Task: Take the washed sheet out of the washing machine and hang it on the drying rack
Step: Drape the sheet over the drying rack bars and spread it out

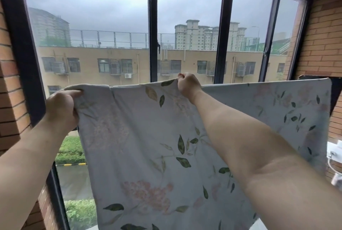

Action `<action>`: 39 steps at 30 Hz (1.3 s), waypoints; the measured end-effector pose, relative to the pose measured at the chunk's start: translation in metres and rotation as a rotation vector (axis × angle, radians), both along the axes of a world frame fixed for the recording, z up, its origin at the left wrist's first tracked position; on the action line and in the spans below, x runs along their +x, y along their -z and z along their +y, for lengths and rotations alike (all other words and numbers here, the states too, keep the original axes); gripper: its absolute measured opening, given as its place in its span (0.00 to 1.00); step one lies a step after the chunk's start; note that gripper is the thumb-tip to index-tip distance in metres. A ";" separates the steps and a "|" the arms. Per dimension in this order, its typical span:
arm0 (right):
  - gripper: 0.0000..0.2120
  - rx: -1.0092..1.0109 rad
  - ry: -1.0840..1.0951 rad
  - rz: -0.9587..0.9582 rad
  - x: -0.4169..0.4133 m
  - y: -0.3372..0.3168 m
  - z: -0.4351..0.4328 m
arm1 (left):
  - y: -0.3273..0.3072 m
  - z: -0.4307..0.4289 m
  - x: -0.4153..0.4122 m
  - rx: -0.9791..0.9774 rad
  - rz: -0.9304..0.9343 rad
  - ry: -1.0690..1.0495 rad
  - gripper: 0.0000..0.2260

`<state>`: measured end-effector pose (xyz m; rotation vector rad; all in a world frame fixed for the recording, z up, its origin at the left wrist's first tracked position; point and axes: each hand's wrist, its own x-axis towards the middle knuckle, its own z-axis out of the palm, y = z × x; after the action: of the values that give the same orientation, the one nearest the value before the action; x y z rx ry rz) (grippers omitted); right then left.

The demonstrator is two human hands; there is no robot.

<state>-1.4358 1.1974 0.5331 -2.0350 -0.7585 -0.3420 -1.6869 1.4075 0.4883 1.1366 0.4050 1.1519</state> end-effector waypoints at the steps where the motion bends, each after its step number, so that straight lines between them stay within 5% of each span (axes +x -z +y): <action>1: 0.19 -0.004 -0.001 0.002 -0.002 0.000 0.001 | 0.001 -0.003 0.000 0.015 0.027 -0.008 0.10; 10: 0.17 -0.074 0.024 0.001 -0.011 0.002 0.000 | 0.015 -0.020 0.023 0.159 0.220 0.137 0.15; 17: 0.16 -0.106 -0.022 0.037 -0.004 0.002 -0.004 | 0.007 -0.046 0.066 0.408 0.434 -0.088 0.19; 23: 0.12 -0.144 -0.085 0.072 0.015 -0.004 -0.022 | -0.007 -0.087 0.109 0.612 0.485 -0.070 0.23; 28: 0.13 -0.205 -0.108 0.038 0.029 -0.009 -0.032 | -0.008 -0.118 0.157 0.691 0.481 0.098 0.19; 39: 0.20 -0.445 -0.019 -0.132 0.044 0.000 -0.030 | -0.005 -0.123 0.192 0.842 0.551 0.051 0.13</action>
<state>-1.3921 1.1672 0.5327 -2.4359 -1.0033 -0.3191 -1.4952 1.2842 0.4936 2.2076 0.3010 0.9607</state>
